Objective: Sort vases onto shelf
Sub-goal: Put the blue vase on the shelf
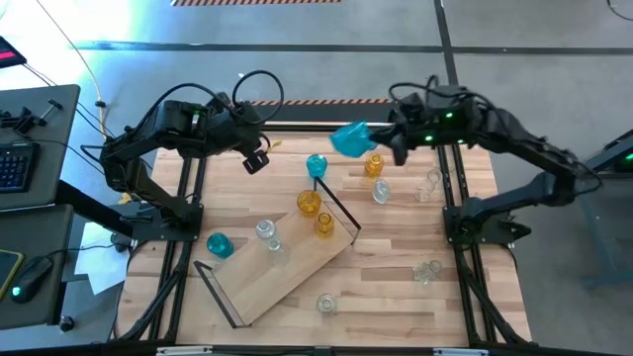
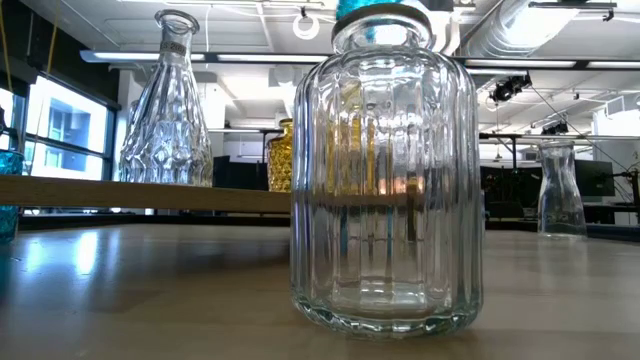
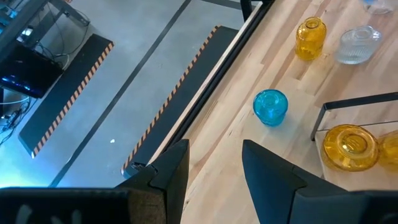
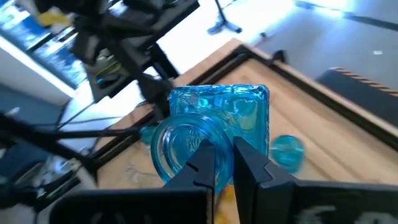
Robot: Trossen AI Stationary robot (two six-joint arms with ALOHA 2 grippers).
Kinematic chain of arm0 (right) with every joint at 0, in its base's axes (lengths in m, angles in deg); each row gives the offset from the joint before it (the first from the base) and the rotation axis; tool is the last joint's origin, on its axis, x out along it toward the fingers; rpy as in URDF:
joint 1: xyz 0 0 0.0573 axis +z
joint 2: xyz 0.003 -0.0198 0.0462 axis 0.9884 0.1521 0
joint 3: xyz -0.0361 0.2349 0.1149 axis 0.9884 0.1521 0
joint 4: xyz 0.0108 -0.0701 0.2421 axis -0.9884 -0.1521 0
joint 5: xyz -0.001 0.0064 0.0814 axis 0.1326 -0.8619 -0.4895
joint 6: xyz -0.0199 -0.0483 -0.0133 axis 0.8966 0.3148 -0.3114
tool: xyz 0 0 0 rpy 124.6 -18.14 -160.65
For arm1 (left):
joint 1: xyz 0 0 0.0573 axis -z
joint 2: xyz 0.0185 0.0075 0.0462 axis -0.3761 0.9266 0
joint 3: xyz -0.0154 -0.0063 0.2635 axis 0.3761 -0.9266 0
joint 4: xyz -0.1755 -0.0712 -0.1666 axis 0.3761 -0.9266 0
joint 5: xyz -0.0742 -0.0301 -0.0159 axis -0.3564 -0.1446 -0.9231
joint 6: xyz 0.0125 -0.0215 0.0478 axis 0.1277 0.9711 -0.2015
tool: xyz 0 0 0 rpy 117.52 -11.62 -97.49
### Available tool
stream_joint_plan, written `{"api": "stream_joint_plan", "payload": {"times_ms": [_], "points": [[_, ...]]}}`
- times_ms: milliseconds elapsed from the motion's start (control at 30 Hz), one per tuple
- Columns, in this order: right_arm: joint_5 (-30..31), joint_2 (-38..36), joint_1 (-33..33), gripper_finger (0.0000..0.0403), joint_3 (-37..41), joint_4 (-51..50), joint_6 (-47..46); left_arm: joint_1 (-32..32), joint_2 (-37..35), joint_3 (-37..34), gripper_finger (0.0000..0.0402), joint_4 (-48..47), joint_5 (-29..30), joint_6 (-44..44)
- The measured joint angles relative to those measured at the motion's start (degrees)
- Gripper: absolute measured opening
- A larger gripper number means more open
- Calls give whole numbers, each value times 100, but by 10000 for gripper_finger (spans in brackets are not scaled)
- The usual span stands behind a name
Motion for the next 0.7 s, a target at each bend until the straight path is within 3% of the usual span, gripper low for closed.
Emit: {"api": "stream_joint_plan", "payload": {"times_ms": [200,333,700], "points": [[-380,536,420,5,-1,836,-124,0,0,0,140,0,-30,0],[-520,998,628,5,-340,825,-121,0,0,0,140,0,-108,-3],[-649,2760,1112,5,-2846,-639,622,0,0,0,140,0,-177,0]]}}
